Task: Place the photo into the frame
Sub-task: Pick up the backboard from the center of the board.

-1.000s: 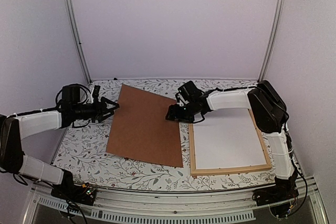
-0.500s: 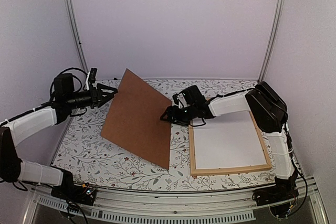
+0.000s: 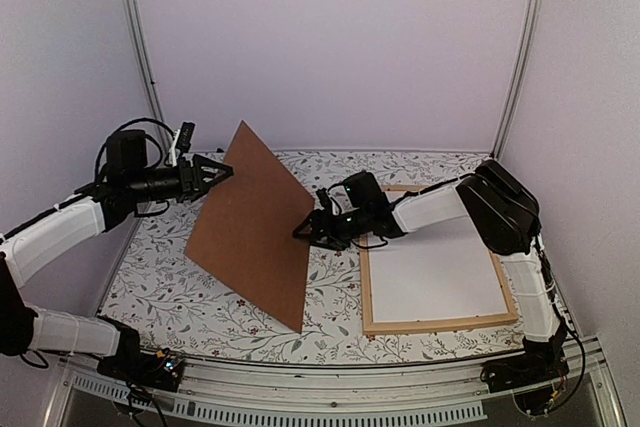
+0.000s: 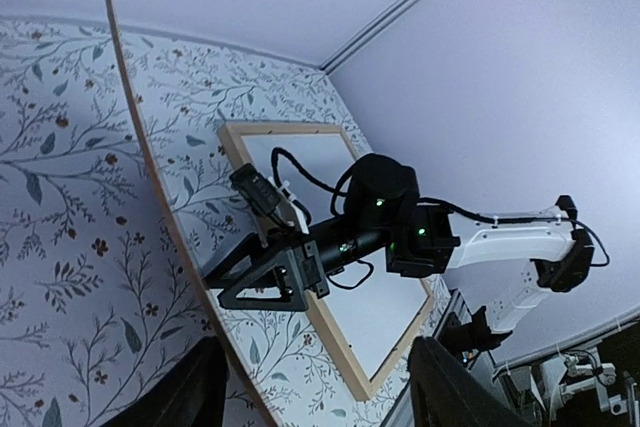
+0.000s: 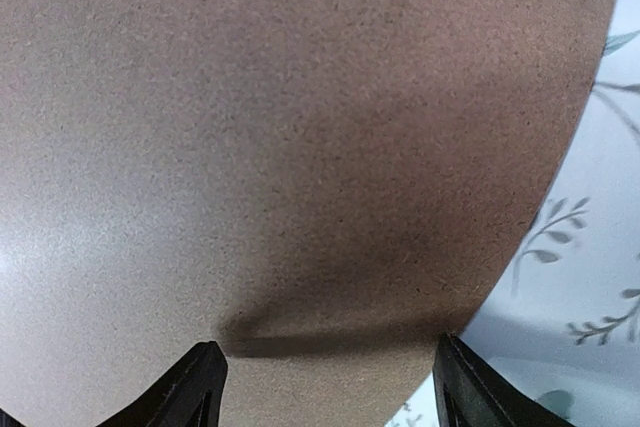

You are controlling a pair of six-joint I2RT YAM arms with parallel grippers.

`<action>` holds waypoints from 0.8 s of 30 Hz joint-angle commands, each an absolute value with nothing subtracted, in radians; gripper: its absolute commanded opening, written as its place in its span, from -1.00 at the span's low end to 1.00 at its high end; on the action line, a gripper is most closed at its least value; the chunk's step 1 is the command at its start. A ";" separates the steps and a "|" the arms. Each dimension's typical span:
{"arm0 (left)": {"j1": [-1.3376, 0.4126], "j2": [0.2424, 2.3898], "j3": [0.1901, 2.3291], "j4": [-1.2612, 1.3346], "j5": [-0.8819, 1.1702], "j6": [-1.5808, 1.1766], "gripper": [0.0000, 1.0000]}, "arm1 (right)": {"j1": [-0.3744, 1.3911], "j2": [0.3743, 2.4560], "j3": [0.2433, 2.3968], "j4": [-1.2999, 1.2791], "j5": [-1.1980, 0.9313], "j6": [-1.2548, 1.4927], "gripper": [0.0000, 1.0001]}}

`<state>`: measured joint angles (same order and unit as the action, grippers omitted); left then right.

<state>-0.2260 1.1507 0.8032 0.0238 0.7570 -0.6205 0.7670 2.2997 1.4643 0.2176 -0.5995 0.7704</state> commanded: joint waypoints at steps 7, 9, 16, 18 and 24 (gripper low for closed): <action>-0.314 1.164 0.916 -0.349 0.498 -0.578 0.26 | 0.830 2.343 1.435 0.206 -0.688 0.795 0.49; -0.317 1.175 0.950 -0.421 0.467 -0.575 0.25 | 0.830 2.341 1.433 0.203 -0.683 0.796 0.49; -0.322 1.206 1.058 -0.598 0.382 -0.558 0.21 | 0.830 2.330 1.434 0.179 -0.663 0.783 0.49; -0.321 1.214 1.068 -0.615 0.380 -0.554 0.07 | 0.830 2.330 1.436 0.175 -0.661 0.781 0.49; -0.321 1.228 1.088 -0.650 0.360 -0.543 -0.25 | 0.830 2.331 1.436 0.162 -0.658 0.777 0.49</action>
<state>-0.3088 1.2163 1.0565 -0.6048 0.3763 -0.5632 0.8169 2.3062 1.4582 0.2310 -0.6609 0.7853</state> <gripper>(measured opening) 0.411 0.745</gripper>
